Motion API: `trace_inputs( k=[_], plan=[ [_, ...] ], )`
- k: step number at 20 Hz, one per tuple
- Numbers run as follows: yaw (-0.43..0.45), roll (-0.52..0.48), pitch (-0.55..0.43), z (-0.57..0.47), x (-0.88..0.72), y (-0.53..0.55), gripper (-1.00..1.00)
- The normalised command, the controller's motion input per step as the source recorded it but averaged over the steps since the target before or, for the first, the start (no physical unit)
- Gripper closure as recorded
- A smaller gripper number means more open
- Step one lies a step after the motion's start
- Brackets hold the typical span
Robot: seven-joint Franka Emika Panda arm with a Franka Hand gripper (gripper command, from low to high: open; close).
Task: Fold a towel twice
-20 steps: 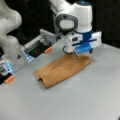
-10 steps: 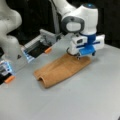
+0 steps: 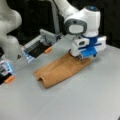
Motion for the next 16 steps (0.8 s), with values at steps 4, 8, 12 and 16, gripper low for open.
trace_inputs(
  k=[4, 8, 12, 16],
  plan=[
    [-0.156, -0.358, 0.072, -0.07, 0.3, 0.25, -1.0],
    [-0.184, -0.339, 0.087, -0.09, 0.26, 0.28, -1.0],
    [-0.211, -0.31, 0.085, -0.04, 0.3, 0.25, -1.0],
    [-0.181, -0.3, 0.078, -0.01, 0.33, 0.2, -1.0]
  ],
)
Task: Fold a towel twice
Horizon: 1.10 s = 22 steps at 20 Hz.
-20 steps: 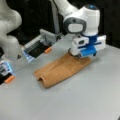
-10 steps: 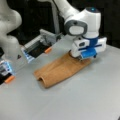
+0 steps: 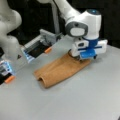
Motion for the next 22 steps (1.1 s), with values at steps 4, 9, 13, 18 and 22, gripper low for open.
trace_inputs(
  k=[4, 9, 13, 18, 22],
  plan=[
    [-0.162, -0.315, 0.069, 0.01, 0.33, 0.17, -1.0],
    [-0.111, -0.332, 0.083, 0.02, 0.32, 0.15, -1.0],
    [-0.112, -0.341, 0.078, -0.02, 0.33, 0.17, -1.0],
    [-0.134, -0.323, 0.061, -0.06, 0.31, 0.23, -1.0],
    [-0.128, -0.302, 0.071, -0.13, 0.27, 0.28, -1.0]
  ],
)
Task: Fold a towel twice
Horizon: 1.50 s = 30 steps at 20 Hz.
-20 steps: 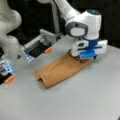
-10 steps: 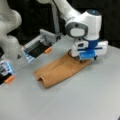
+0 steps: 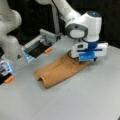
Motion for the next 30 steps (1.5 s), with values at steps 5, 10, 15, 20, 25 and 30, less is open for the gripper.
trace_inputs(
  k=[5, 10, 15, 20, 25, 30],
  plan=[
    [-0.073, -0.279, 0.066, -0.12, 0.23, 0.28, -1.0],
    [-0.078, -0.27, 0.044, -0.1, 0.21, 0.27, 1.0],
    [-0.066, -0.283, 0.05, -0.11, 0.21, 0.22, 1.0],
    [-0.083, -0.296, 0.003, -0.11, 0.23, 0.21, 1.0],
    [-0.098, -0.329, -0.014, -0.1, 0.26, 0.19, 1.0],
    [-0.086, -0.366, -0.033, -0.05, 0.29, 0.16, 1.0]
  ],
)
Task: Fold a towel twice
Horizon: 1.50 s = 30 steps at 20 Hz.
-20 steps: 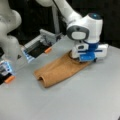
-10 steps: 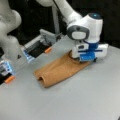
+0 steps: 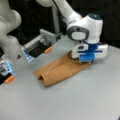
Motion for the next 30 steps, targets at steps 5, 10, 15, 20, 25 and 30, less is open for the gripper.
trace_inputs(
  k=[5, 10, 15, 20, 25, 30],
  plan=[
    [-0.034, -0.381, -0.04, -0.02, 0.33, 0.14, 1.0],
    [-0.002, -0.339, -0.019, 0.01, 0.31, 0.16, 1.0],
    [0.106, -0.233, 0.066, 0.18, 0.09, 0.15, 1.0],
    [0.257, -0.091, 0.217, 0.44, -0.25, -0.01, 1.0],
    [0.234, -0.034, 0.239, 0.24, -0.21, -0.18, 1.0],
    [0.227, 0.027, 0.225, 0.13, -0.13, -0.26, 1.0]
  ],
)
